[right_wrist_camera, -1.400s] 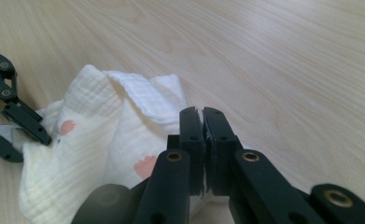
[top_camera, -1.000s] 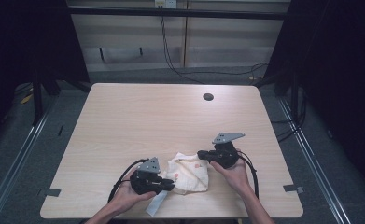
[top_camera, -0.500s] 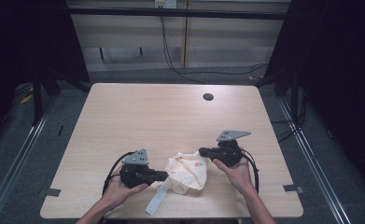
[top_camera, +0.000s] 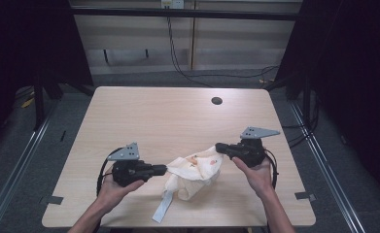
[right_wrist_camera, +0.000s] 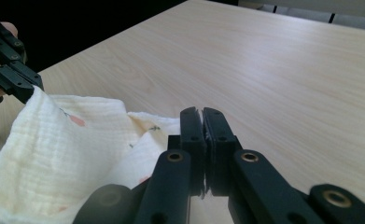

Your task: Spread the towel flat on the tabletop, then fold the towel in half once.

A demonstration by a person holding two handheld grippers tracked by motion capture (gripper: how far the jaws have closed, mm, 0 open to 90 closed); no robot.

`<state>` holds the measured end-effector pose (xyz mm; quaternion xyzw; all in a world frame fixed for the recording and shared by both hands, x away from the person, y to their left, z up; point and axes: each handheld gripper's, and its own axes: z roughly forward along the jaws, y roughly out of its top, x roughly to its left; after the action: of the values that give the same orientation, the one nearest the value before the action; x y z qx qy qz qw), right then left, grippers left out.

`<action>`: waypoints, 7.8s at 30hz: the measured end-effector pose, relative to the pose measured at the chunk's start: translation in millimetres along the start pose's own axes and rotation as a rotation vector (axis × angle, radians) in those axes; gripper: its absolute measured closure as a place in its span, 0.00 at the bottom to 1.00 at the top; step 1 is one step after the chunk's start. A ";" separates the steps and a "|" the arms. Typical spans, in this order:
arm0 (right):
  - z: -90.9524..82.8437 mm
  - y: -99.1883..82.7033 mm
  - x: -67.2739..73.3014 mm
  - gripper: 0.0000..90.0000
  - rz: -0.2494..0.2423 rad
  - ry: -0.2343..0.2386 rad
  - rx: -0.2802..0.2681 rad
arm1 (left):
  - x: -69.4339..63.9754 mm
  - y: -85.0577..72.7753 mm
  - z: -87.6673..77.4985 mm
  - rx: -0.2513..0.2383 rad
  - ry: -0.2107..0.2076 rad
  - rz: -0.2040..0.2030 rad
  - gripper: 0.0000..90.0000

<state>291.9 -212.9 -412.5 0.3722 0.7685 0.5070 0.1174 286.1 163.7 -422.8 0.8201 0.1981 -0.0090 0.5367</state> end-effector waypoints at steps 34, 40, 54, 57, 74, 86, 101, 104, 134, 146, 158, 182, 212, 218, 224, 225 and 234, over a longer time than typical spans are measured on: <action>-31.7 86.0 -11.6 0.97 -0.022 -0.067 -0.112 | 42.9 64.7 -53.9 -0.143 0.133 -0.033 0.97; -31.5 93.5 -17.7 0.97 -0.008 -0.074 -0.126 | 50.0 72.5 -58.6 -0.149 0.156 -0.035 0.97; -34.8 120.1 -25.4 0.97 0.001 -0.120 -0.139 | 70.9 111.8 -65.8 -0.154 0.209 -0.024 0.97; -31.6 125.0 -28.6 0.97 0.011 -0.128 -0.140 | 77.2 120.1 -64.8 -0.166 0.223 -0.035 0.97; -24.3 127.1 -36.2 0.98 0.017 -0.147 -0.134 | 86.4 121.6 -61.8 -0.136 0.236 -0.018 0.97; -21.5 69.8 -18.0 0.98 0.008 -0.123 -0.052 | 64.6 70.9 -48.9 -0.095 0.184 -0.020 0.97; -14.3 0.4 3.8 0.98 0.029 -0.107 0.059 | 44.6 7.0 -30.5 0.000 0.137 -0.070 0.97; -16.4 -12.6 5.5 0.97 0.048 -0.101 0.066 | 43.4 -1.4 -27.4 0.029 0.134 -0.073 0.97; -22.9 -93.8 37.4 0.92 0.103 -0.051 0.278 | 3.5 -63.7 -9.3 0.286 0.036 -0.056 0.93; -31.2 -93.5 29.8 0.79 0.095 -0.075 0.260 | 7.5 -66.7 -21.4 0.248 0.078 -0.123 0.62; 0.0 -85.7 14.6 0.64 -0.012 -0.047 0.310 | 23.8 -52.0 11.3 0.284 0.070 -0.094 0.64; 3.9 -94.3 20.2 0.97 -0.096 -0.039 0.395 | 16.5 -63.9 22.3 0.389 0.163 0.051 0.94; -12.8 -72.8 17.1 0.60 -0.014 -0.009 0.241 | 21.0 -60.4 3.6 0.262 0.139 -0.121 0.52; -15.2 -58.3 -2.1 0.63 -0.002 -0.057 0.209 | 33.1 -44.5 -2.7 0.231 0.197 -0.146 0.53; -2.1 -41.1 -29.6 0.65 0.023 -0.093 0.192 | 57.8 -18.3 0.3 0.205 0.258 -0.117 0.62; 1.4 -36.5 -35.9 0.65 0.024 -0.109 0.187 | 63.1 -15.6 0.6 0.198 0.265 -0.120 0.62; 26.3 -20.5 -70.1 0.63 0.019 -0.175 0.238 | 101.8 -14.4 8.1 0.199 0.283 -0.157 0.69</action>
<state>346.0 -247.5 -456.1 0.4334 0.8066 0.3789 0.1340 376.7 193.7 -462.0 0.8443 0.3330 0.0452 0.4173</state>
